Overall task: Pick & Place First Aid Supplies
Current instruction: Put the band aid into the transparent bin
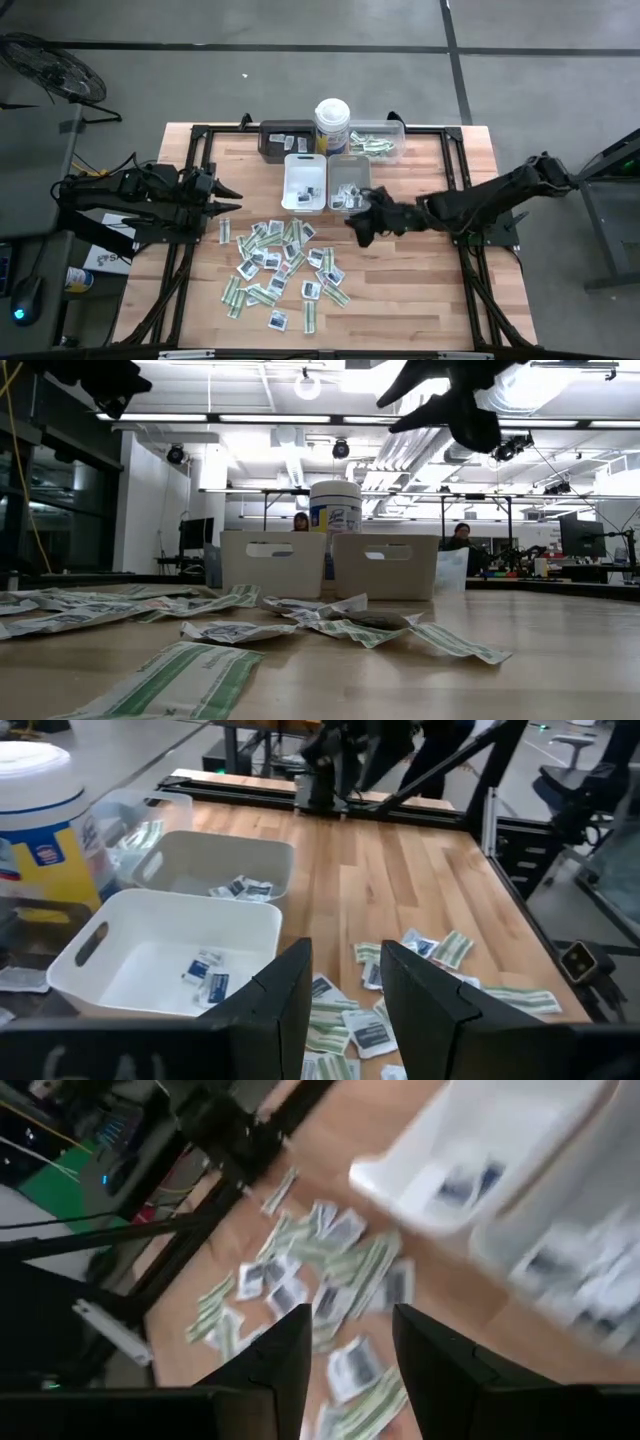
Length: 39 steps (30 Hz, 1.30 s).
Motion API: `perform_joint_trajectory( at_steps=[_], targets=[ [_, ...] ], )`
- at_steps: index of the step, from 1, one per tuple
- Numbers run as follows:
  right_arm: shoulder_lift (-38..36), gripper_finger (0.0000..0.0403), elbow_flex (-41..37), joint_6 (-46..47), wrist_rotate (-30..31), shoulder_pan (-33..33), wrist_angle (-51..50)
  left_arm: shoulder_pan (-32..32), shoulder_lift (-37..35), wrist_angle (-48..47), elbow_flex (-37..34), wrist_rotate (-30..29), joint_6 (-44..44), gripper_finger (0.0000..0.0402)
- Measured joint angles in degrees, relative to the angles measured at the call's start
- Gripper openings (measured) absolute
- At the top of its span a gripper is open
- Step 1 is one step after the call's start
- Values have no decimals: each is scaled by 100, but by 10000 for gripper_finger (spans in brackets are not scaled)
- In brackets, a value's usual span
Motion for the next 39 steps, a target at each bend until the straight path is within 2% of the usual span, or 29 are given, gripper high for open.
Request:
perform_joint_trajectory(
  at_steps=[4,11,16,20,25,29,33,39],
  targets=[
    [489,136,1,676,-49,315,265,-2,0,1,0,123,0,119],
    [1393,136,30,-781,-554,642,1803,0,0,0,0,142,0,119],
    [1851,136,392,-1474,-1102,645,1881,-2,0,0,0,160,0,119],
    [2142,136,872,-2323,-1426,647,1390,-2,0,-2,0,233,0,119],
    [2519,136,1558,-3433,-1403,649,-9,-2,0,-28,0,236,0,119],
    [2836,136,1917,-4135,-1261,674,-617,0,0,-46,0,233,0,119],
    [3168,136,2009,-4690,-1215,762,-731,-2,0,-45,0,233,-3,119],
    [3541,136,2005,-4840,-983,884,-917,-2,0,-44,0,231,-22,119]
  ],
)
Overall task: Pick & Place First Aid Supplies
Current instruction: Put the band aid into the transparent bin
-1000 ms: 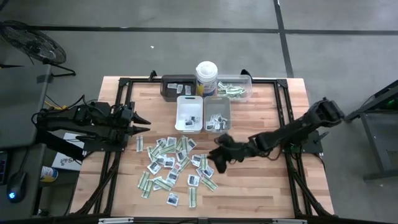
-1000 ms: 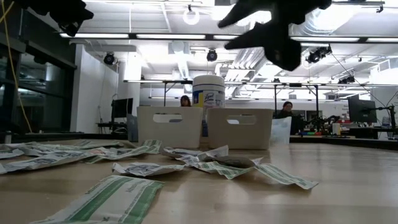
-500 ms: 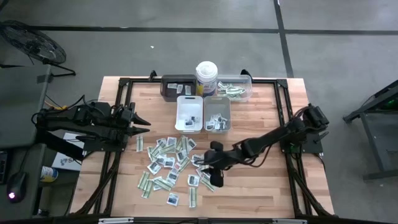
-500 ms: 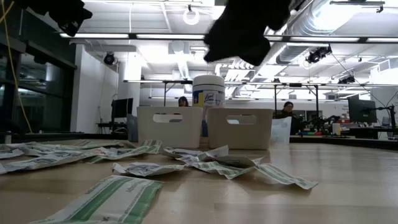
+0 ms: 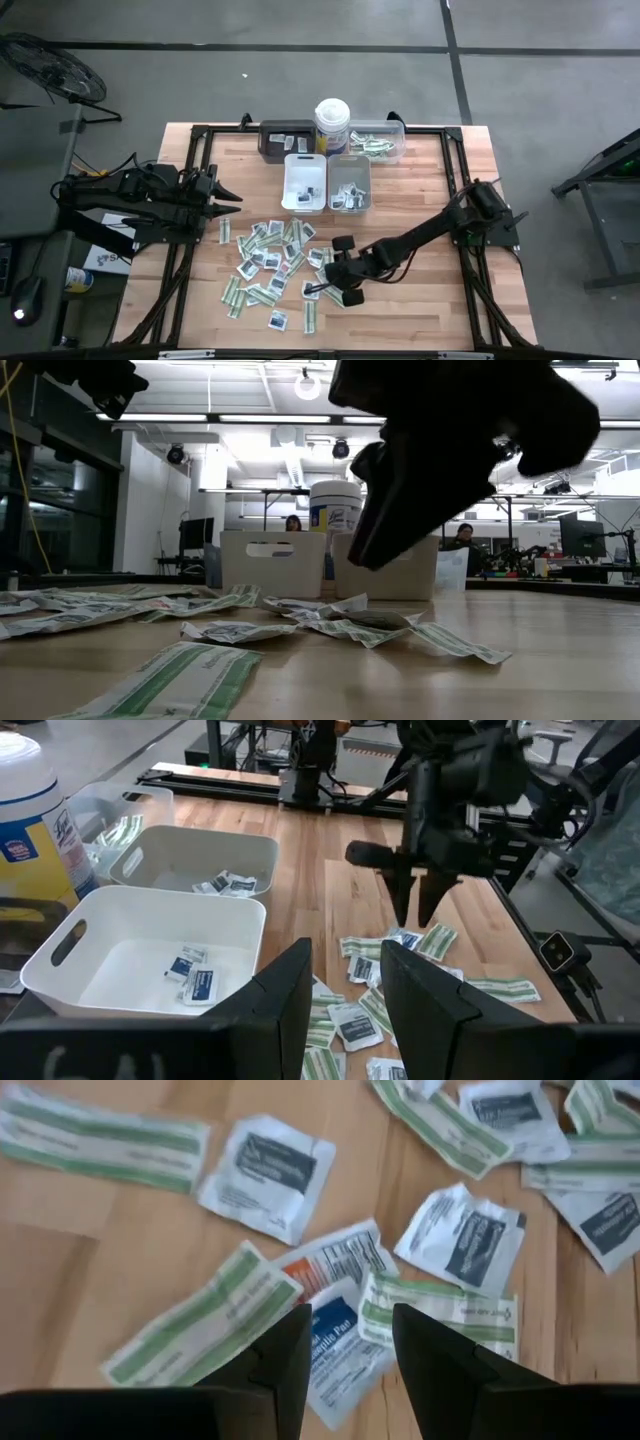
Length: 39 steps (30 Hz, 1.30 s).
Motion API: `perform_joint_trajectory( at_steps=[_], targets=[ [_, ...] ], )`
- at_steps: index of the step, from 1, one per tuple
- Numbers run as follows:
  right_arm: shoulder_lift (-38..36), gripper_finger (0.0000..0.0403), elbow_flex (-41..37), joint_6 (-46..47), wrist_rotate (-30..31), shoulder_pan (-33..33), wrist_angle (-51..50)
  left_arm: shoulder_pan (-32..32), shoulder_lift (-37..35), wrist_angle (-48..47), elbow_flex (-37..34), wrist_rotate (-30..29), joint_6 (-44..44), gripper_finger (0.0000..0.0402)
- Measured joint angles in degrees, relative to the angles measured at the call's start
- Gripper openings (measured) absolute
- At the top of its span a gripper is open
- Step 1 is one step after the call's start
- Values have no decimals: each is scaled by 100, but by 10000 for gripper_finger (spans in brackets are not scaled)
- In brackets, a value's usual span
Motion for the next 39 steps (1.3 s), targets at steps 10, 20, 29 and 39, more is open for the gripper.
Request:
perform_joint_trajectory(
  at_steps=[10,20,29,39],
  targets=[
    [152,136,-12,-122,316,14,-107,2,0,-7,0,-2,2,119],
    [335,136,-12,-456,599,7,-61,0,2,-88,0,-22,2,119],
    [395,136,-14,-758,460,-58,-38,0,2,-101,0,-24,7,119],
    [451,131,-16,-754,490,-70,-3,0,2,-136,1,-26,20,119]
  ],
)
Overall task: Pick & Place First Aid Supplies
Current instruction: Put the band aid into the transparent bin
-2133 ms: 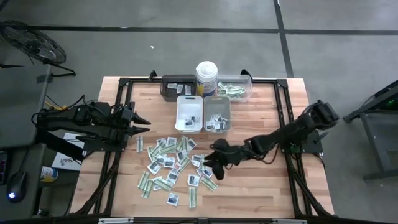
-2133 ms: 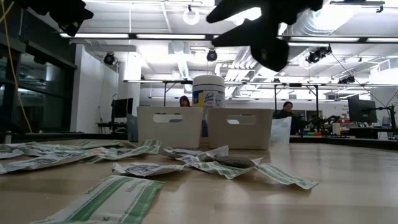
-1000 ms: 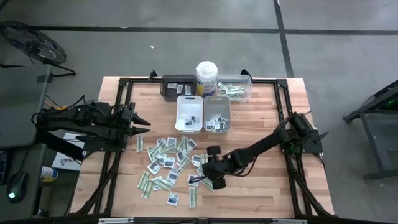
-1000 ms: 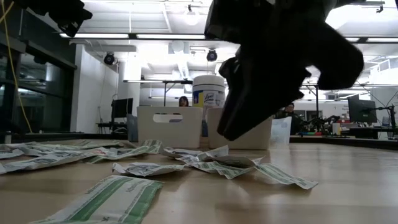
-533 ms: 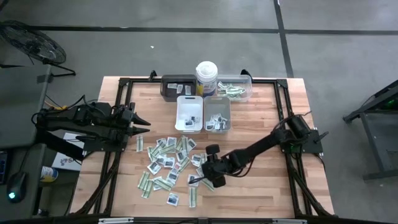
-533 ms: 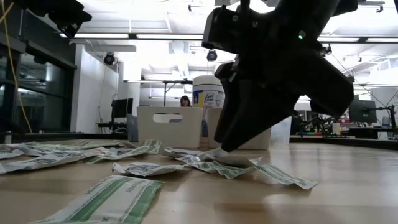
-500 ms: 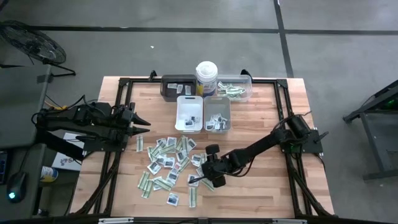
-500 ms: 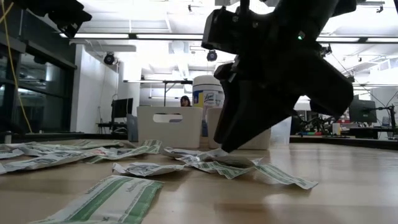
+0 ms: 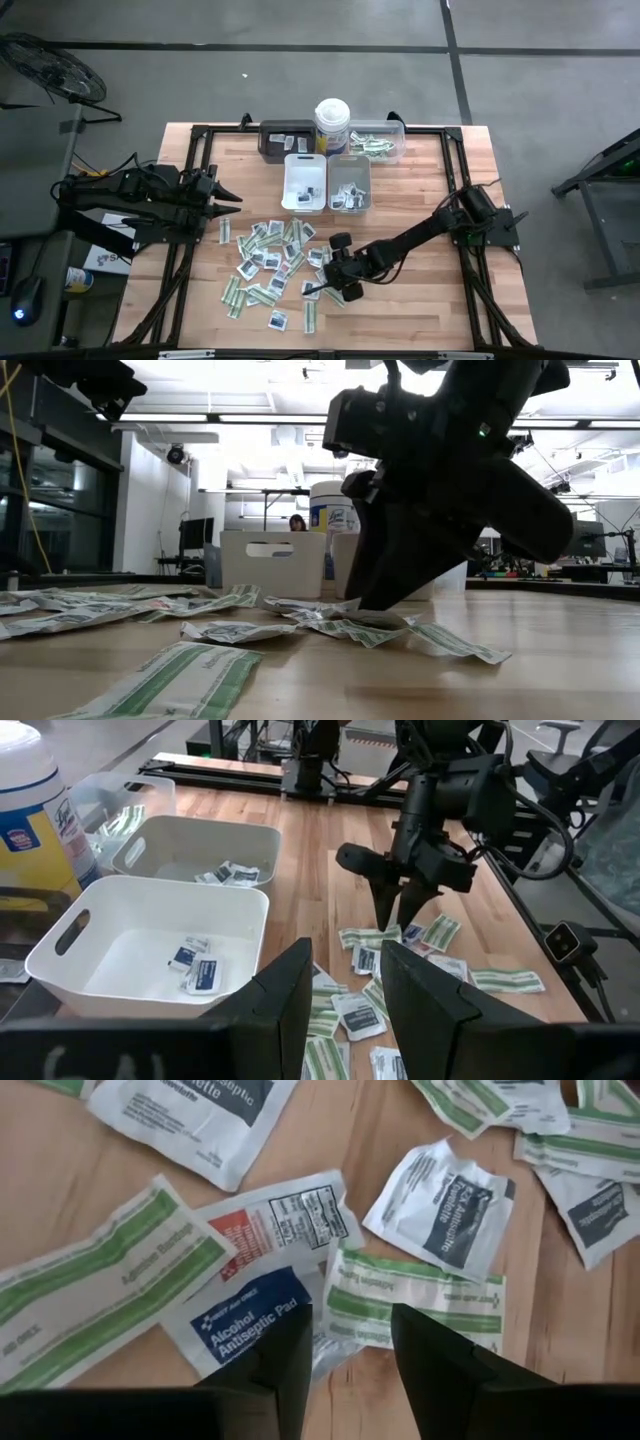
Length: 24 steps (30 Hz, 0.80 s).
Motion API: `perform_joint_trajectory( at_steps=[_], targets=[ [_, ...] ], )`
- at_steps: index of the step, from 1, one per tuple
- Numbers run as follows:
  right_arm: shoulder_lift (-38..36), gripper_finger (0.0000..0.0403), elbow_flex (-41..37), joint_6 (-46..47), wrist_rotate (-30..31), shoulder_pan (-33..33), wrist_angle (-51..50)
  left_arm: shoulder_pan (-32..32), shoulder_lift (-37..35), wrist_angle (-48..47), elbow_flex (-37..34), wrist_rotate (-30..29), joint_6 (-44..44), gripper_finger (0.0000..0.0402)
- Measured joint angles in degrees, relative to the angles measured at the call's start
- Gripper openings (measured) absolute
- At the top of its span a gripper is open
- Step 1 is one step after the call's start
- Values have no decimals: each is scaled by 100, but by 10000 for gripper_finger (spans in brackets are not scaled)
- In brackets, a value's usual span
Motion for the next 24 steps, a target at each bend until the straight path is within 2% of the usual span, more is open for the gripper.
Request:
perform_joint_trajectory(
  at_steps=[18,24],
  targets=[
    [0,7,0,126,-69,-63,-10,1,0,2,-1,0,0,119],
    [0,1,0,891,-140,-63,-7,0,0,2,-1,0,0,119]
  ],
)
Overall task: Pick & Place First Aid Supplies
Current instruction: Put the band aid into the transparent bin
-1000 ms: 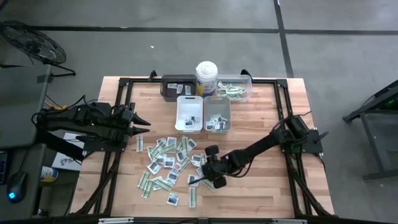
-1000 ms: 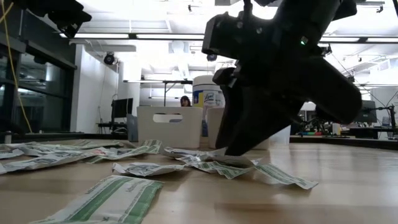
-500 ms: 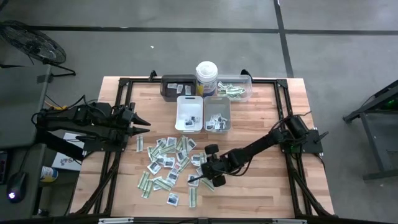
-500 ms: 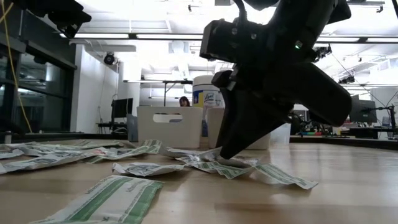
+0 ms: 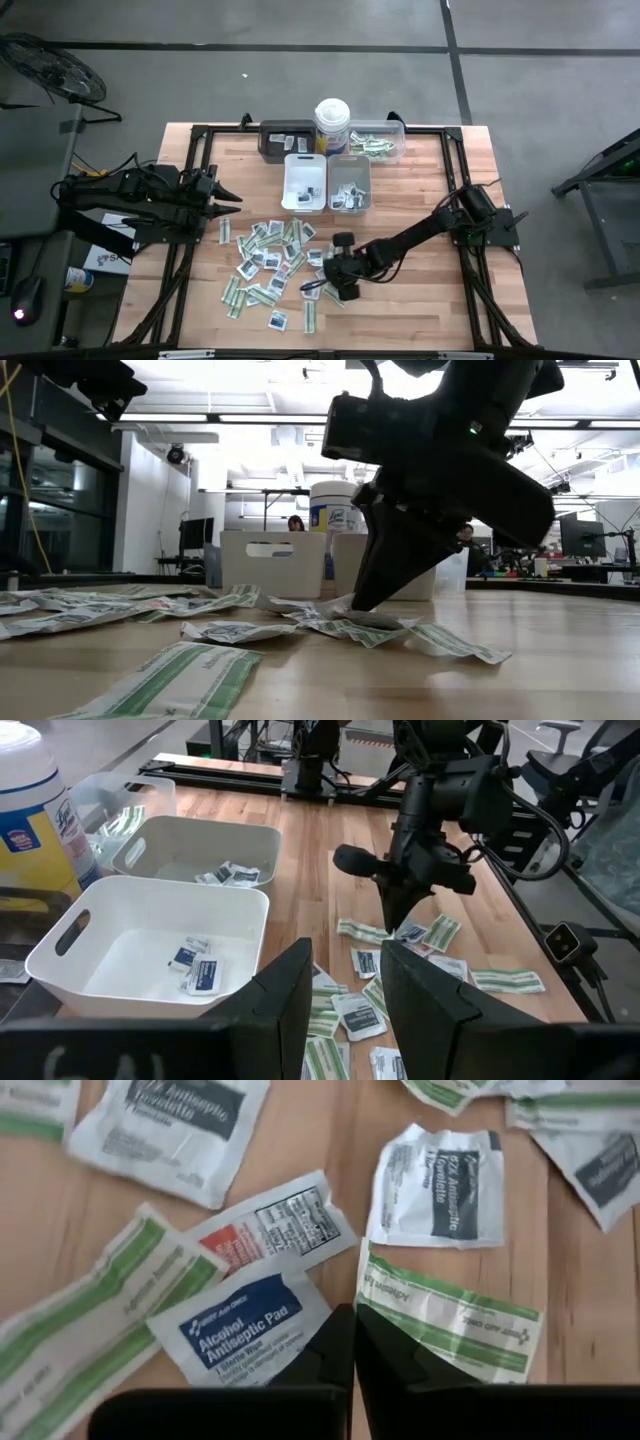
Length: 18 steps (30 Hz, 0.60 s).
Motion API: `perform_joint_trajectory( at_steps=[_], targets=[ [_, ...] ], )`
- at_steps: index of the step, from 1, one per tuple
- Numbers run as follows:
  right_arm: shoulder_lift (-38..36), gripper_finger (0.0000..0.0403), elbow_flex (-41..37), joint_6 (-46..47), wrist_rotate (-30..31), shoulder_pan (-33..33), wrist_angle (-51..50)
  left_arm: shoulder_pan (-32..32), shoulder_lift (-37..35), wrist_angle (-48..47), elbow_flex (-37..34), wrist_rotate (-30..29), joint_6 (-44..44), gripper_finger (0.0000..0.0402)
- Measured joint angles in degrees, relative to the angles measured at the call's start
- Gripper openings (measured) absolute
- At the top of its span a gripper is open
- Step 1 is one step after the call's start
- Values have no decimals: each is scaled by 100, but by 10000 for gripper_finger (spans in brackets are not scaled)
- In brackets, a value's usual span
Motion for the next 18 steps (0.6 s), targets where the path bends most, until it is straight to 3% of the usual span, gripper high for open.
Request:
perform_joint_trajectory(
  at_steps=[3,9,18],
  targets=[
    [0,1,73,386,163,14,-65,0,0,0,0,0,0,119],
    [0,1,635,261,582,46,-476,1,0,0,0,-1,0,119],
    [0,0,2030,-390,1250,39,-2187,2,0,2,0,-1,-1,119]
  ],
)
